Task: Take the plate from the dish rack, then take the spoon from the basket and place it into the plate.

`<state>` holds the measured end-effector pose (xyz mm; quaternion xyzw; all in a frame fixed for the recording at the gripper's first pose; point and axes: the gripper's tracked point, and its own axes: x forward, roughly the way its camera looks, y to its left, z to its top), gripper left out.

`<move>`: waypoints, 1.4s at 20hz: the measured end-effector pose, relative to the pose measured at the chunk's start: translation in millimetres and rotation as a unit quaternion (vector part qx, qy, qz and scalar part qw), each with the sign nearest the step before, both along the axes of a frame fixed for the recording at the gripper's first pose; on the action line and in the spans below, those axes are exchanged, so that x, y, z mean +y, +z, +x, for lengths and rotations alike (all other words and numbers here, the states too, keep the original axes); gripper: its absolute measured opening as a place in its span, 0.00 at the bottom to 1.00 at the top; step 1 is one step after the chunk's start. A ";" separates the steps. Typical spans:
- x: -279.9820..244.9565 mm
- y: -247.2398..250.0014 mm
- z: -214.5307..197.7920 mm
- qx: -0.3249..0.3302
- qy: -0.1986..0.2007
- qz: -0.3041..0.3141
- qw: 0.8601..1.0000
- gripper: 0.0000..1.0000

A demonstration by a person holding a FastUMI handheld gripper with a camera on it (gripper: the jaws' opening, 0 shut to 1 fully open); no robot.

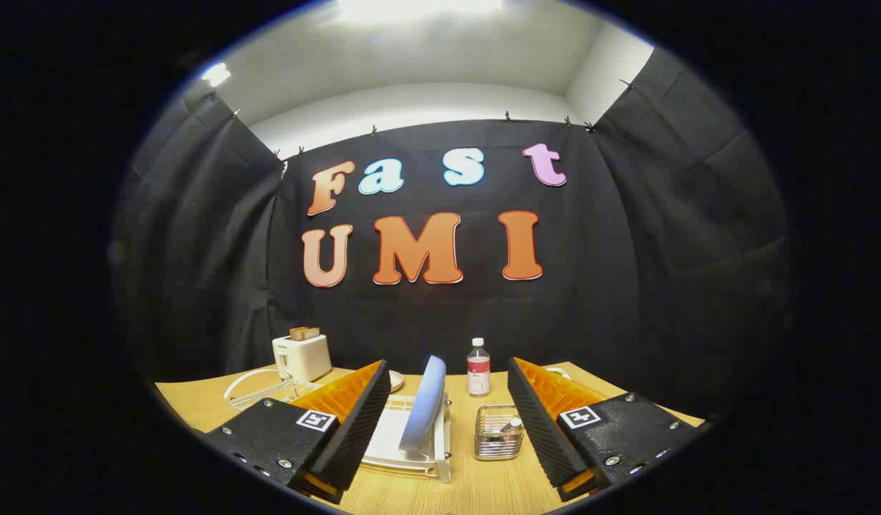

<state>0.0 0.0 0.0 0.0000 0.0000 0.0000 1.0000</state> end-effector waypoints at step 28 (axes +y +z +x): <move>3.9 -3.9 29.1 0.028 0.021 -0.012 0.999 0.98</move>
